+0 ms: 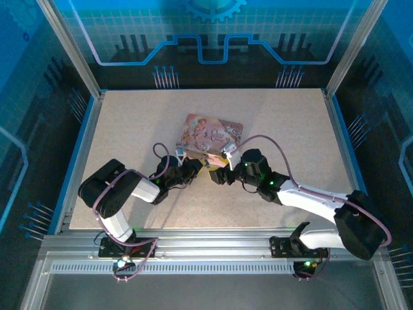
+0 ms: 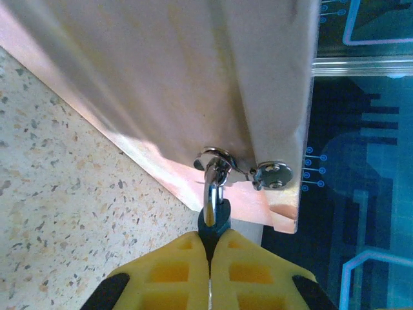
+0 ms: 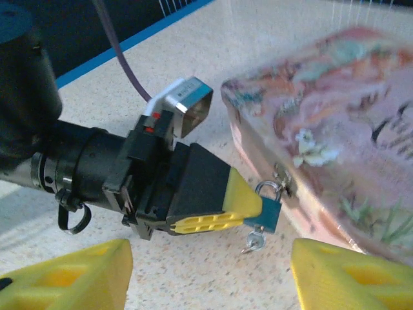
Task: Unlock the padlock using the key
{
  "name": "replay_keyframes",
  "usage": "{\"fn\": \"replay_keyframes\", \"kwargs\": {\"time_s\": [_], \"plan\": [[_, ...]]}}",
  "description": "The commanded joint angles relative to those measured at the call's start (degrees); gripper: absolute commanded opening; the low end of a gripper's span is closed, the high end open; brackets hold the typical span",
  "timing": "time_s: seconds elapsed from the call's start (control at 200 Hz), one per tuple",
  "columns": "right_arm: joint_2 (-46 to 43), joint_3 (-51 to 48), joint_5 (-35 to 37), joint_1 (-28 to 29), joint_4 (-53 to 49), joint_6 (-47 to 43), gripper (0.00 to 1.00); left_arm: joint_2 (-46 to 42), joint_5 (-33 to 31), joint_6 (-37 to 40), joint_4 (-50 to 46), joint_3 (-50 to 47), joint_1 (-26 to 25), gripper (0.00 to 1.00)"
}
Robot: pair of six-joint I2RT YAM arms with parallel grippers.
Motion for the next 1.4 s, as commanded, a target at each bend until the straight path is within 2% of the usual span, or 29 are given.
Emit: {"fn": "replay_keyframes", "kwargs": {"time_s": [0.0,0.23,0.395,0.695,0.825,0.92,1.391], "plan": [[-2.5,-1.2,6.4,1.7,-2.1,-15.7,0.68,-3.3,-1.5,0.6,0.4,0.3,-0.3,0.00],[-2.5,-2.2,11.1,5.3,-1.1,-37.3,0.69,-5.5,-1.6,-0.2,-2.4,0.9,-0.3,0.00],[2.0,-2.1,15.4,7.1,0.3,-44.7,0.69,-6.0,-1.2,-1.4,-2.4,1.7,-0.3,0.00],[13.7,-1.5,17.1,7.4,11.2,-43.9,0.67,-6.4,-0.7,-2.0,-2.7,2.3,-0.2,0.00],[17.4,0.2,17.8,7.4,13.6,-43.1,0.63,-6.5,-0.7,-2.1,-2.6,2.1,-0.3,0.00],[19.4,0.9,18.8,7.4,14.8,-42.6,0.58,-6.6,-0.8,-2.3,-2.6,2.1,-0.3,0.00],[24.6,3.7,20.1,7.5,17.6,-40.5,0.45,-6.5,-0.8,-2.7,-2.5,2.1,-0.4,0.00]]}}
